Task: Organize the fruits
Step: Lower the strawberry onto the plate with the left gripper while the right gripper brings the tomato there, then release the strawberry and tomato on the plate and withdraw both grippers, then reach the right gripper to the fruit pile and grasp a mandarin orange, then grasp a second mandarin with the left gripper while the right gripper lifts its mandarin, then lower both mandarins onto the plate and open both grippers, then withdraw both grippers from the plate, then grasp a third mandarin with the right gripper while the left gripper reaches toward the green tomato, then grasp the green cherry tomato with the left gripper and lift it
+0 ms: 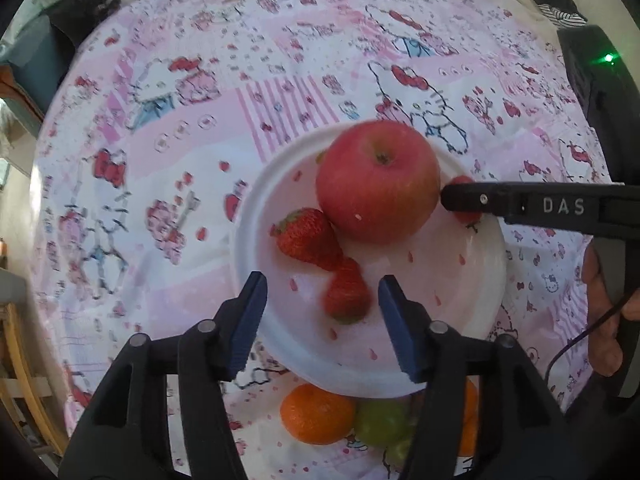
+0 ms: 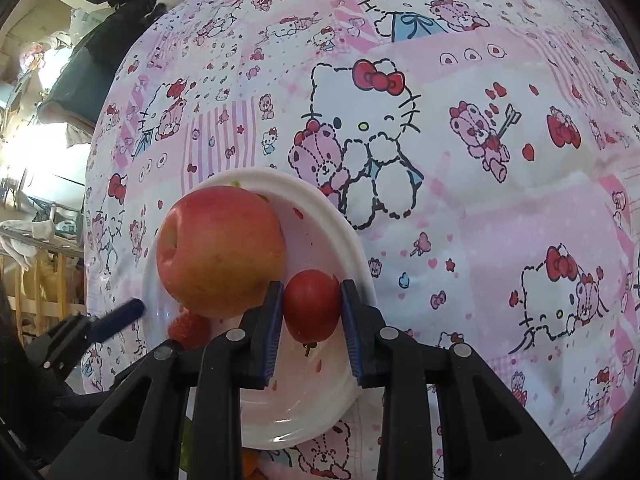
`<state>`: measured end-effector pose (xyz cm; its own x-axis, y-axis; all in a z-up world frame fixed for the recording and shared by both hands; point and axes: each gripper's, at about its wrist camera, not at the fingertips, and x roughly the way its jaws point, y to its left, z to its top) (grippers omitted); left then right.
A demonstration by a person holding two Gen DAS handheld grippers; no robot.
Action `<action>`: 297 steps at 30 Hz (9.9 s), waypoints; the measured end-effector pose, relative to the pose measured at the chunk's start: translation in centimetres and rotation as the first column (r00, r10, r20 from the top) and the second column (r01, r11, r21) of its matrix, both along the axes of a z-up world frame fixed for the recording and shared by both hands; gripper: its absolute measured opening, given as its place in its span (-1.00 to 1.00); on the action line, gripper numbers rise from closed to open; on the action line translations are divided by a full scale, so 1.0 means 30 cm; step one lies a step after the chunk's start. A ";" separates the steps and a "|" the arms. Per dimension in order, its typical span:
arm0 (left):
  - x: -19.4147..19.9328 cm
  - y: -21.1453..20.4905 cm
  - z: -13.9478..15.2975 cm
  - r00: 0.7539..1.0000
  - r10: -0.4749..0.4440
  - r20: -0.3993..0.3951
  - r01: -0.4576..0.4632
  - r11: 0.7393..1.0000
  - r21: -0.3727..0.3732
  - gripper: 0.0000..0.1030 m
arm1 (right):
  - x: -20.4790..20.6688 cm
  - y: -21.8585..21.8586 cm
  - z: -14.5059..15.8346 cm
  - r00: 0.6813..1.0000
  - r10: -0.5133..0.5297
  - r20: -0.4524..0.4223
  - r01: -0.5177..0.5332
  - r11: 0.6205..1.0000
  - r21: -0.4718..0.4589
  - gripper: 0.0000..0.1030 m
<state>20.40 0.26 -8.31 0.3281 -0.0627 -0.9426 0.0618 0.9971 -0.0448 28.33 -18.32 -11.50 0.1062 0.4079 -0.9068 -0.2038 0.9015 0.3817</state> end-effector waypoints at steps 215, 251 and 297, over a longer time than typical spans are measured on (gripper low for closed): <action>-0.297 0.127 0.344 0.926 0.165 0.341 -0.152 0.986 -0.065 0.48 | -0.432 -0.082 0.518 0.925 0.000 0.380 -0.069 0.984 0.167 0.73; -0.439 0.210 0.224 0.931 0.334 0.151 -0.304 0.933 -0.192 0.81 | -0.431 -0.036 -0.090 0.929 -0.168 -0.329 0.249 0.943 0.221 -0.11; -0.181 -0.013 -0.116 0.888 0.308 -0.341 -0.378 0.912 -0.161 -0.14 | -0.391 -0.202 0.217 0.994 -0.087 -0.065 0.103 0.943 0.316 -0.14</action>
